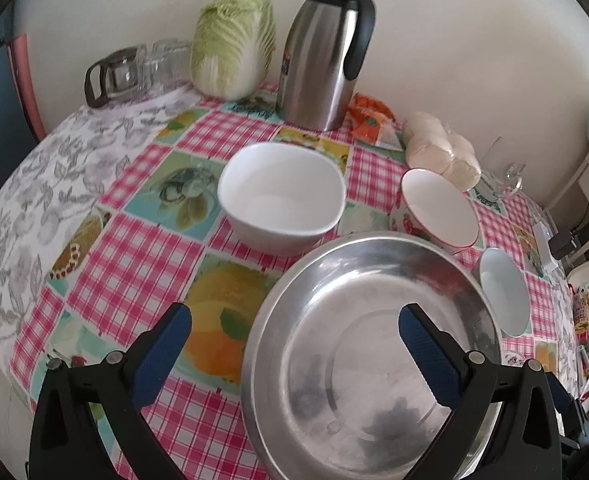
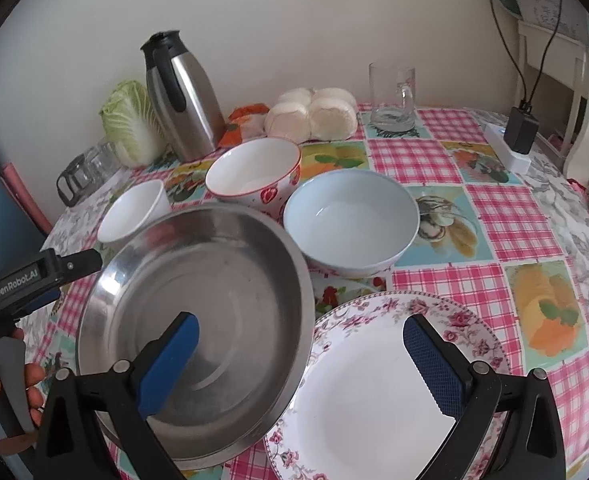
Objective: Organize plates and bowls
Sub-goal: 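Lower the steel pan onto the table and open both grippers, then move both grippers to the rim of the pink-floral round plate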
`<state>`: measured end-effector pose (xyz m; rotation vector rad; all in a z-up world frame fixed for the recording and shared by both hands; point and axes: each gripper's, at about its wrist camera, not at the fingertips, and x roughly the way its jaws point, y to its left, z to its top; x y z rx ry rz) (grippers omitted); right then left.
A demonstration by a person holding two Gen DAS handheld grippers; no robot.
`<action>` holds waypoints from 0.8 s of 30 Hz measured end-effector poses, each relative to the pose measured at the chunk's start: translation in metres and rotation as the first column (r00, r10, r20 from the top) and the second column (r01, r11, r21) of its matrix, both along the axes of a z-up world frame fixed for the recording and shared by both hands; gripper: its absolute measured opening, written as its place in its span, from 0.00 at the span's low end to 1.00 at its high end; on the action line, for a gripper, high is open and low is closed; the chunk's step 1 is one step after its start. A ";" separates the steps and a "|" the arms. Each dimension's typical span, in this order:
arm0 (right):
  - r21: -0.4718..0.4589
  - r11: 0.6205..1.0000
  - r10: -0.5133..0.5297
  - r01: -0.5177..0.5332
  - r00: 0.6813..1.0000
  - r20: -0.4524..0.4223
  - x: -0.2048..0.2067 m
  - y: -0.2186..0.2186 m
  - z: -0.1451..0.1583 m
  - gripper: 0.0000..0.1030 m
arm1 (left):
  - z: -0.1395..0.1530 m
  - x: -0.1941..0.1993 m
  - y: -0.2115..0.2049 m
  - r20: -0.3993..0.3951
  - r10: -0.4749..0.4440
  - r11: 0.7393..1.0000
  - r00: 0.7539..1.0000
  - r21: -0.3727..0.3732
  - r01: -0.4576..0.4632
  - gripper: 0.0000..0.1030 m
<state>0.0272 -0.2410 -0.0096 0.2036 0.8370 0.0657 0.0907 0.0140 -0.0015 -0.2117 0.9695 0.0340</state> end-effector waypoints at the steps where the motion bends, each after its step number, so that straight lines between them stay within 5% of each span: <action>1: 0.001 1.000 -0.001 0.001 1.000 0.005 0.000 -0.002 0.001 1.00 | 0.004 -0.001 -0.003 0.013 -0.002 1.000 1.000 0.019 0.002 1.00; 12: 0.055 0.994 -0.101 0.098 0.993 0.056 -0.011 -0.045 0.015 1.00 | 0.042 -0.021 -0.028 0.211 -0.086 0.995 0.974 -0.028 0.094 1.00; 24: 0.118 0.947 -0.307 0.298 0.949 0.076 -0.041 -0.132 0.023 1.00 | 0.064 -0.051 -0.089 0.285 -0.207 0.971 0.936 -0.056 0.232 1.00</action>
